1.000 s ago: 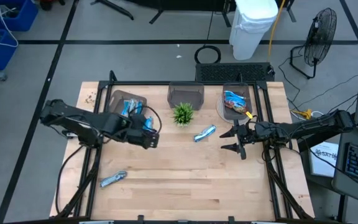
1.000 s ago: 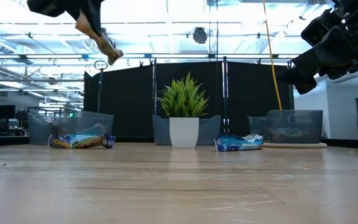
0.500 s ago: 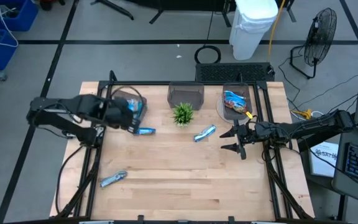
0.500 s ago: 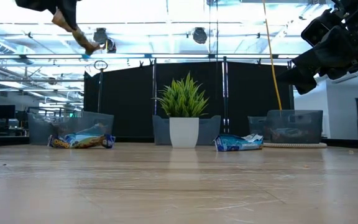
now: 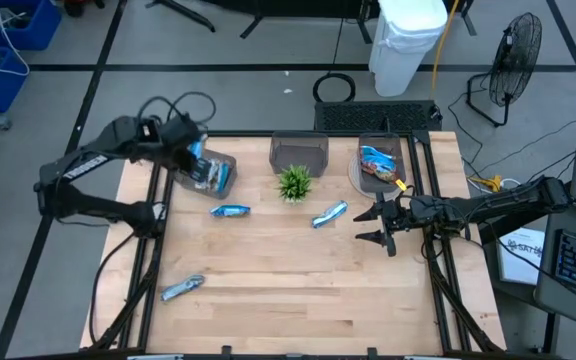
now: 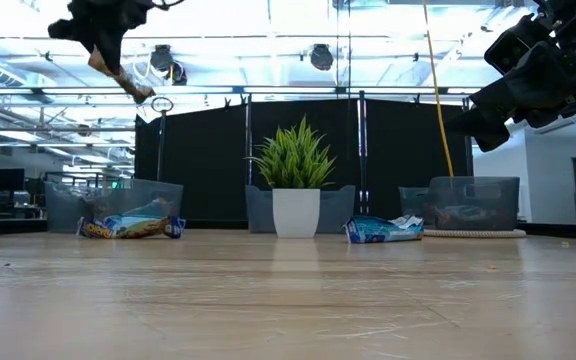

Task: Pick and place Granola Bars by type
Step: Put the yellow granola bar into the left black bin

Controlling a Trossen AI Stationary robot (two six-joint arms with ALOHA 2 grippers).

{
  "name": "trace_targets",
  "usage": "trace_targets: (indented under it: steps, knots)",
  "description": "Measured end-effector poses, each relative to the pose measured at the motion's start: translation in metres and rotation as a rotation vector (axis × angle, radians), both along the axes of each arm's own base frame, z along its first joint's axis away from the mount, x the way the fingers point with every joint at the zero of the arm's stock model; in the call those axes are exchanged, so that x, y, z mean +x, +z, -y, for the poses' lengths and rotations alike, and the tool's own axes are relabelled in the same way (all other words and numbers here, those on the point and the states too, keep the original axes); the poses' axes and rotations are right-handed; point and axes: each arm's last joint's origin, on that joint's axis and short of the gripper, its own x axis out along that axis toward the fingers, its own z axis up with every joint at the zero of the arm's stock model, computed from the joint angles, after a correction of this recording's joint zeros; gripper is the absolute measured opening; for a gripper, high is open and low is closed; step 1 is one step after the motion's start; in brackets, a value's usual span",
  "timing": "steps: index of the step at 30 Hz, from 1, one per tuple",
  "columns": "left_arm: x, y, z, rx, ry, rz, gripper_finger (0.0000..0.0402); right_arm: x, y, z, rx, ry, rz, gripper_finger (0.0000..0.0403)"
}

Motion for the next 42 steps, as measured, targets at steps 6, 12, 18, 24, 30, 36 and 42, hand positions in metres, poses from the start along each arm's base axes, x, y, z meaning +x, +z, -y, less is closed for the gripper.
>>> trace_targets:
  steps: [6, 12, 18, 24, 30, 36, 42]
  knots:
    - [-0.014, 0.000, -0.031, 0.029, -0.027, -0.019, 0.0027, 0.000, 0.000, 0.000, 0.000, 0.000, 0.000, 0.0238]
    - [-0.026, -0.018, -0.057, 0.010, -0.044, -0.091, 0.0027, 0.000, 0.000, 0.000, 0.000, 0.000, 0.000, 0.0238]
    - [-0.035, -0.051, -0.079, 0.004, -0.025, -0.103, 0.0027, 0.000, 0.000, 0.000, 0.000, 0.000, 0.000, 0.0238]
    - [-0.039, -0.093, -0.089, -0.011, -0.010, -0.124, 0.0026, 0.000, 0.000, 0.000, 0.000, 0.000, 0.000, 0.0238]
    - [-0.043, -0.129, -0.092, -0.043, -0.015, -0.109, 0.0026, 0.000, 0.000, 0.000, 0.000, 0.000, 0.000, 0.0238]
    - [-0.048, -0.157, -0.089, -0.068, -0.030, -0.118, 0.0025, 0.000, 0.000, 0.000, 0.000, 0.000, -0.001, 0.0238]
    - [-0.047, -0.166, -0.090, -0.063, -0.040, -0.119, 0.0025, 0.000, 0.000, 0.000, 0.000, 0.000, -0.001, 0.0238]
